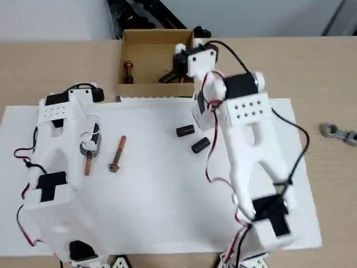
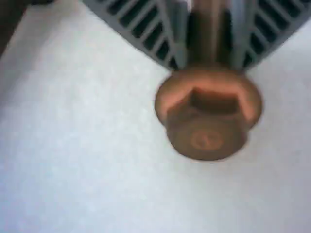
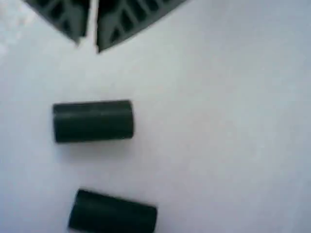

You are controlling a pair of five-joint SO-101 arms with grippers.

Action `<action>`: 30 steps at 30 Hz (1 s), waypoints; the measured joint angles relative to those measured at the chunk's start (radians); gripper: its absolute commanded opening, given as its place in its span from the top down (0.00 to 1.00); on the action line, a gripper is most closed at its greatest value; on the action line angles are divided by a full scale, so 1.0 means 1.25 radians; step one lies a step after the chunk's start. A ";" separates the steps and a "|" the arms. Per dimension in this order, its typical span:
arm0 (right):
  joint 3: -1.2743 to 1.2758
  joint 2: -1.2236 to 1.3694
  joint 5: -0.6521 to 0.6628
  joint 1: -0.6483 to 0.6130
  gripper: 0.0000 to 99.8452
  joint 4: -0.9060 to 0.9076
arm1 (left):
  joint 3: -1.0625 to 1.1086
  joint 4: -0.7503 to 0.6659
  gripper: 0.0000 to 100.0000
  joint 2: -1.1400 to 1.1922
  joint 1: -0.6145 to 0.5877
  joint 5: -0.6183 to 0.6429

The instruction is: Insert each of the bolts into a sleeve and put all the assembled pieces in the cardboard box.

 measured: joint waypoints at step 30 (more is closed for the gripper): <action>-0.042 0.259 0.712 -0.018 0.85 -0.130 | 0.070 -0.058 0.99 -0.045 0.000 0.000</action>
